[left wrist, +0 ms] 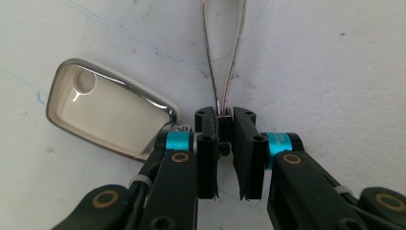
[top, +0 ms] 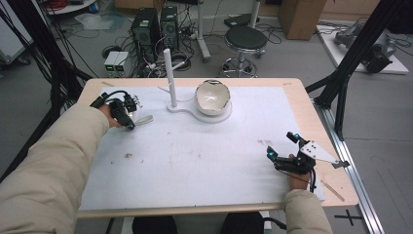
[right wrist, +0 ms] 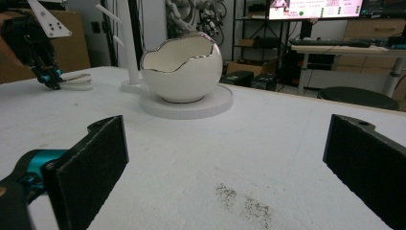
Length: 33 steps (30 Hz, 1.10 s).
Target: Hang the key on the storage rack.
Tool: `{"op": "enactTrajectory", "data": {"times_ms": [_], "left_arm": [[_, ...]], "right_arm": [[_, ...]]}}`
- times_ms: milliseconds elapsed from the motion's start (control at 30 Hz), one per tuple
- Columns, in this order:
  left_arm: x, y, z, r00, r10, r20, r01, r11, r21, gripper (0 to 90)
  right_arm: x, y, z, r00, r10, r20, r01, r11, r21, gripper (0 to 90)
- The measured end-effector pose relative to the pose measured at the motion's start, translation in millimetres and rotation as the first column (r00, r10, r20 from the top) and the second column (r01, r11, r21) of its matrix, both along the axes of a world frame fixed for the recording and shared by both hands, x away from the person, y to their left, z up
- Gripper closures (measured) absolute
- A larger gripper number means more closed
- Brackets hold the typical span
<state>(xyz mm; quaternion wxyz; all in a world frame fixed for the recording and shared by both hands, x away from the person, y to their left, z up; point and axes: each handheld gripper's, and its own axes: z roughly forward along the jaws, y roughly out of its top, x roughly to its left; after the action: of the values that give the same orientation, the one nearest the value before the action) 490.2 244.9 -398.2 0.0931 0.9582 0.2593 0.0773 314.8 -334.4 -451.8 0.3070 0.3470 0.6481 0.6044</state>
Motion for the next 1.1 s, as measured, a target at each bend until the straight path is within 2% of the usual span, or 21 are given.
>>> {"op": "enactTrajectory", "data": {"times_ms": [100,233,267,300,333,367,433,500,533,633,667,700,767,800,833,867,900,933,1000,1033,1100], "left_arm": [[-1.2,-1.4,0.1,1.0,0.001,0.009,-0.001,0.9999,-0.011,80.5],[-4.4,-2.0,4.7,0.9992,0.017,0.036,-0.015,0.9983,-0.057,80.4],[-7.2,-1.3,8.9,0.9982,0.022,0.055,-0.018,0.9959,-0.089,80.4],[-7.2,-1.3,8.9,0.9982,0.022,0.055,-0.018,0.9959,-0.089,80.5],[-10.6,-0.5,13.4,0.9966,0.026,0.078,-0.017,0.9932,-0.115,80.4],[-10.6,-0.5,13.4,0.9966,0.026,0.078,-0.017,0.9932,-0.115,80.5],[-17.0,0.9,21.9,0.993,0.029,0.115,-0.011,0.988,-0.154,80.5],[-19.4,1.2,24.7,0.9919,0.034,0.122,-0.012,0.9855,-0.169,80.4],[-24.4,1.7,30.9,0.9877,0.033,0.153,-0.005,0.9831,-0.183,80.4],[-29.5,2.6,36.4,0.9831,0.042,0.178,-0.004,0.9781,-0.208,80.4],[-34.3,4.1,41.6,0.9783,0.059,0.198,-0.007,0.9674,-0.253,80.5],[-34.3,4.1,41.6,0.9783,0.059,0.198,-0.007,0.9674,-0.253,80.4],[-39.4,5.4,47.1,0.9688,0.079,0.235,-0.009,0.9582,-0.286,80.4],[-41.9,6.2,49.9,0.9651,0.091,0.246,-0.01,0.9498,-0.313,80.4],[-44.9,6.3,52.9,0.9561,0.106,0.273,-0.013,0.9462,-0.323,80.4],[-50.3,7.2,58.0,0.9489,0.128,0.288,-0.01,0.9252,-0.379,80.4],[-50.3,7.2,58.0,0.9489,0.128,0.288,-0.01,0.9252,-0.379,80.3],[-54.0,6.3,60.1,0.9378,0.142,0.317,-0.01,0.923,-0.385,80.3],[-59.6,5.9,64.0,0.9272,0.162,0.338,-0.005,0.9072,-0.421,80.4],[-62.6,5.1,65.5,0.9186,0.171,0.356,-0.003,0.9045,-0.426,80.4],[-65.8,3.8,68.7,0.9116,0.18,0.369,-0.004,0.9027,-0.43,80.4]], "right_arm": [[-0.1,-0.1,0.1,1.0,-0.001,-0.002,0.001,1.0,0.002,0.7],[0.2,-0.1,-0.1,1.0,0.0,0.0,0.0,1.0,0.004,0.7],[0.1,0.0,0.0,1.0,0.0,-0.002,0.0,1.0,0.008,0.7],[0.1,-0.1,0.0,1.0,0.001,-0.003,-0.001,1.0,0.008,0.7],[0.1,-0.2,0.0,1.0,0.002,-0.004,-0.002,1.0,0.009,0.7],[0.1,-0.2,0.0,1.0,0.002,-0.004,-0.002,1.0,0.009,0.7],[-0.1,0.0,0.1,1.0,0.0,-0.002,0.0,1.0,0.002,0.7],[0.0,0.1,0.0,1.0,0.0,0.0,0.0,1.0,0.0,0.7],[-0.1,0.1,0.1,1.0,-0.001,-0.001,0.001,1.0,0.0,0.7],[0.1,0.1,0.0,1.0,-0.002,0.001,0.002,1.0,0.0,0.7],[0.3,0.1,0.0,1.0,0.001,0.007,-0.001,1.0,-0.003,0.7],[-0.2,0.4,0.0,1.0,0.0,-0.001,0.0,1.0,0.002,0.7],[0.4,0.2,0.0,1.0,0.001,0.008,-0.001,1.0,-0.003,0.7],[0.2,0.3,0.0,1.0,0.001,0.006,-0.001,1.0,-0.002,0.7],[0.2,0.3,0.0,1.0,0.001,0.006,-0.001,1.0,-0.003,0.7],[0.3,0.2,0.0,1.0,-0.001,0.005,0.001,1.0,-0.002,0.7],[0.3,0.2,0.0,1.0,-0.001,0.005,0.001,1.0,-0.002,0.7],[0.0,0.1,0.0,1.0,-0.003,0.0,0.003,1.0,0.0,0.7],[0.3,-0.2,-0.1,1.0,0.0,0.001,0.0,1.0,0.004,0.7],[0.3,-0.2,0.0,1.0,-0.002,0.0,0.002,1.0,0.0,0.7],[0.1,0.0,0.1,1.0,-0.002,-0.001,0.002,1.0,0.0,0.7]]}}
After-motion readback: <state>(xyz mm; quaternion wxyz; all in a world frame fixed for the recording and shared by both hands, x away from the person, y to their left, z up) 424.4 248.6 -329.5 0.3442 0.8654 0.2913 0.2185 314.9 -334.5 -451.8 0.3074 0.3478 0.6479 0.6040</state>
